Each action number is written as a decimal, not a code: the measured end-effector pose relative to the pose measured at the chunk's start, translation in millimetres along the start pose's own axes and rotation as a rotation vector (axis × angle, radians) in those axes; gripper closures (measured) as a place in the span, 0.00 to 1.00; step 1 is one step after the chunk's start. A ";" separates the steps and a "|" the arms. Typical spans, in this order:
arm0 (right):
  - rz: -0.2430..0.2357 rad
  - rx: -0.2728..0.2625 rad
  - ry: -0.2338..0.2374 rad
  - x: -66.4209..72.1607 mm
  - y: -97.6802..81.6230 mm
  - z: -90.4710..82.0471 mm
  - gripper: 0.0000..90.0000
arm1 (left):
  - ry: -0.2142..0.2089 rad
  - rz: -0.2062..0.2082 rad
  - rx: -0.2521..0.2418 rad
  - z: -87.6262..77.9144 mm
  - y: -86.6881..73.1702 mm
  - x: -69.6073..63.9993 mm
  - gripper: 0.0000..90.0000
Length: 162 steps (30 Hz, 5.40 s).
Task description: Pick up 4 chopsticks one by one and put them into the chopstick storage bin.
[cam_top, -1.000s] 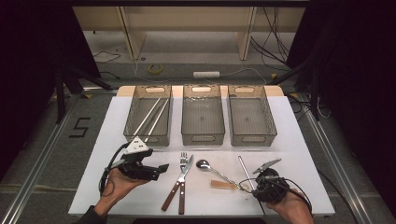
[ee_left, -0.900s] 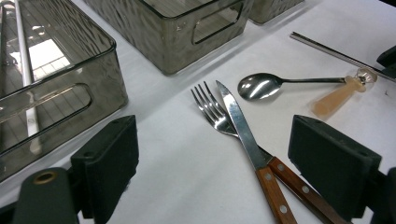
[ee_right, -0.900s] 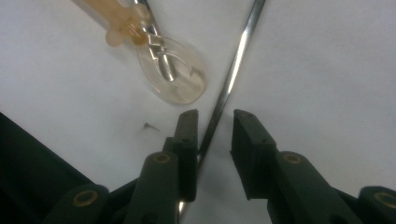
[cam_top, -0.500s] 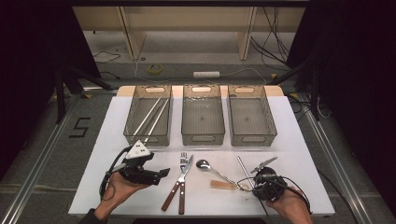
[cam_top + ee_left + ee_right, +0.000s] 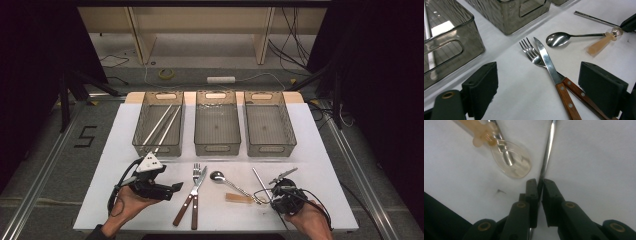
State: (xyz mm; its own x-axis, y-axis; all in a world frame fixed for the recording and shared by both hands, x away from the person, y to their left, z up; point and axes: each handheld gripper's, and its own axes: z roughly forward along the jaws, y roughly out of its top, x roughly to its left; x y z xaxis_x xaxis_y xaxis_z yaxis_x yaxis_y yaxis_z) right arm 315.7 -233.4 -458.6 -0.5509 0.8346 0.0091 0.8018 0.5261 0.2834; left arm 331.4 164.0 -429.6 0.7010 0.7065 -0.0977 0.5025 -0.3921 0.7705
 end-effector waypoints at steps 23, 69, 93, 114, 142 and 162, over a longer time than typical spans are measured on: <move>0.011 -0.029 -0.015 1.4 -3.3 0.6 0.94 | -0.001 0.014 0.006 0.1 -0.3 -2.6 0.17; -0.020 -0.177 0.067 -13.8 3.7 -35.6 0.97 | -0.041 0.025 0.001 9.2 8.5 -9.2 0.18; -0.227 -0.257 0.130 33.1 38.8 -68.8 0.97 | -0.183 0.260 0.038 52.5 45.9 -47.4 0.18; -0.389 -0.233 0.214 76.5 55.1 -65.8 0.96 | -0.228 0.516 0.154 72.8 47.5 -72.1 0.31; -0.487 -0.246 0.286 76.1 53.6 -62.6 0.93 | -0.321 0.692 0.303 65.5 46.3 -85.0 0.86; -0.236 -0.563 0.248 45.7 54.3 -78.3 0.48 | -0.226 0.541 0.290 57.3 50.0 -61.6 0.92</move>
State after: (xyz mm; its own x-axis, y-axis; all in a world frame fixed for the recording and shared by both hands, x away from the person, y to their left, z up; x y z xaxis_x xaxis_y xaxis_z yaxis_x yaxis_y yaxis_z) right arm 315.9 -179.5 -367.8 -0.7883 0.6091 0.0866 0.4457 0.4685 0.7628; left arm 342.4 67.2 -421.2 0.9665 0.2358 0.1018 0.1429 -0.8231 0.5496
